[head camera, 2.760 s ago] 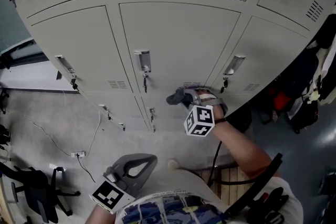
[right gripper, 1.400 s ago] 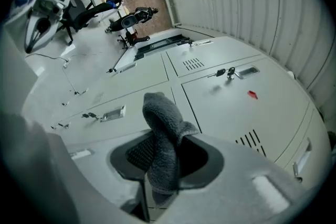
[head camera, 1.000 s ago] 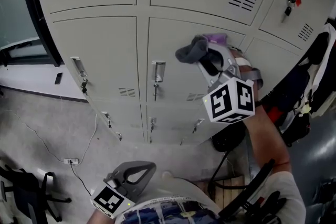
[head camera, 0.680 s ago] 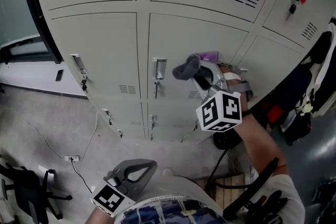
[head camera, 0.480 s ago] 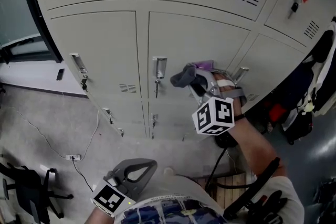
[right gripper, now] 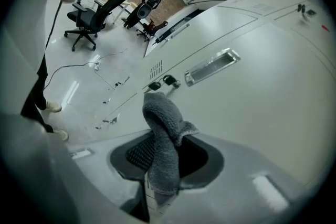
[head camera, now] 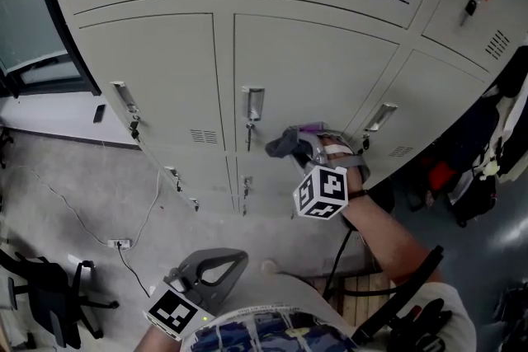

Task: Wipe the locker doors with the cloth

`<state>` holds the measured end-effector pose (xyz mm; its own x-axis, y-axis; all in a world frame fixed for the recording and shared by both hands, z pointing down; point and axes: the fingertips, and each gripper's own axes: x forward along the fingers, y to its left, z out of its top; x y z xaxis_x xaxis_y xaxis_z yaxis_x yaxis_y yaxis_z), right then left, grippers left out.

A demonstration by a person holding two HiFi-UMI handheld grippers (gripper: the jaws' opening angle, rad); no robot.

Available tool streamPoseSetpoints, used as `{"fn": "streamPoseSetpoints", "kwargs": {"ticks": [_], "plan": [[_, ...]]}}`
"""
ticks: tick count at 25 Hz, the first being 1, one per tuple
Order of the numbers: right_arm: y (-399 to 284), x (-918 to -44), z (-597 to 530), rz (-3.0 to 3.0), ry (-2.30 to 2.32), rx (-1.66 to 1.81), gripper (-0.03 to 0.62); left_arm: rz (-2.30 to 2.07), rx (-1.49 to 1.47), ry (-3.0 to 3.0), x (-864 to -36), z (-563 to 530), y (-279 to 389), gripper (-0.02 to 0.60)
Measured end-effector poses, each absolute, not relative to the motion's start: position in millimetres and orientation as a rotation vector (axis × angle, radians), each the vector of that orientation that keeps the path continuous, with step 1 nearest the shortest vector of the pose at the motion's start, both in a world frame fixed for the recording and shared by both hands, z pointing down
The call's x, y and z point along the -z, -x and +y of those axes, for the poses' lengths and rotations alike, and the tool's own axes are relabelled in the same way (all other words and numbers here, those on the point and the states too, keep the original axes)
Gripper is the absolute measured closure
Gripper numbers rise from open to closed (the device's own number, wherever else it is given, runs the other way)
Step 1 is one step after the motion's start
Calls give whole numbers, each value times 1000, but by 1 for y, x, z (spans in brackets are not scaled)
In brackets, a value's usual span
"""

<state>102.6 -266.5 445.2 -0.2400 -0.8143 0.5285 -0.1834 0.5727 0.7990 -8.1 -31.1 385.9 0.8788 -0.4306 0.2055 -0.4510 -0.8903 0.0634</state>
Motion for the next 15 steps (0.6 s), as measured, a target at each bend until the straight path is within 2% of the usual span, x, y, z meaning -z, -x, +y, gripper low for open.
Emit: {"fn": "streamPoseSetpoints", "kwargs": {"ticks": [8,15], "plan": [[-104,-524,-267,-1746,-729,626,480,-709,-295,-2932,-386,-31,5,578],[-104,-559,-266,-1751,-682,574,480,-707,-298,-2928,-387,-31,3,578]]}}
